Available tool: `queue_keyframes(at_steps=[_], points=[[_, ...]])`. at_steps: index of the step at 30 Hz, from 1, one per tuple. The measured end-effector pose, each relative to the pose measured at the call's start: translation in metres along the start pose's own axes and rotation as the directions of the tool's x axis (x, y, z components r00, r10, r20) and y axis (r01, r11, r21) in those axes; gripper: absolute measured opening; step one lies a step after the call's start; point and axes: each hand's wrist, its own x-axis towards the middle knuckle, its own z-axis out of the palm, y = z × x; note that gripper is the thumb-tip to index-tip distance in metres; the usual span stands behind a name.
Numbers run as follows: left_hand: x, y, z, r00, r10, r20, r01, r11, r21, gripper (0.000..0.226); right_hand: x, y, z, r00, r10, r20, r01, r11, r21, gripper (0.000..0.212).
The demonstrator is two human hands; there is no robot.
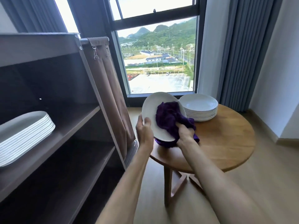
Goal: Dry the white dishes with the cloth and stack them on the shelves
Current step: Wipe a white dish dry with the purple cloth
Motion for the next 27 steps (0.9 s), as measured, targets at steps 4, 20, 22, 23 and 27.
queue_keyframes(at_steps=[4,20,22,23,27], points=[[0.004,0.011,-0.005,0.978,-0.064,0.199,0.043,0.994,0.105,0.056,0.009,0.004,-0.005,0.994,0.113,0.008,-0.113,0.992,0.056,0.047],[0.019,0.033,-0.02,0.946,-0.043,0.323,-0.028,0.977,0.213,0.053,0.028,-0.009,0.003,0.989,0.061,0.138,-0.048,0.994,-0.095,0.024],[0.005,0.016,-0.005,0.967,-0.032,0.251,0.024,0.999,0.037,0.068,0.023,-0.006,0.017,0.983,0.089,0.158,-0.075,0.992,-0.098,0.025],[-0.003,0.005,0.003,0.972,-0.058,0.229,0.068,0.997,-0.039,0.076,0.021,-0.002,0.021,0.978,0.115,0.176,-0.1,0.991,-0.09,0.031],[-0.012,-0.009,0.008,0.985,-0.098,0.14,0.112,0.989,-0.1,0.079,0.018,0.004,0.013,0.986,0.073,0.149,-0.058,0.993,-0.108,0.018]])
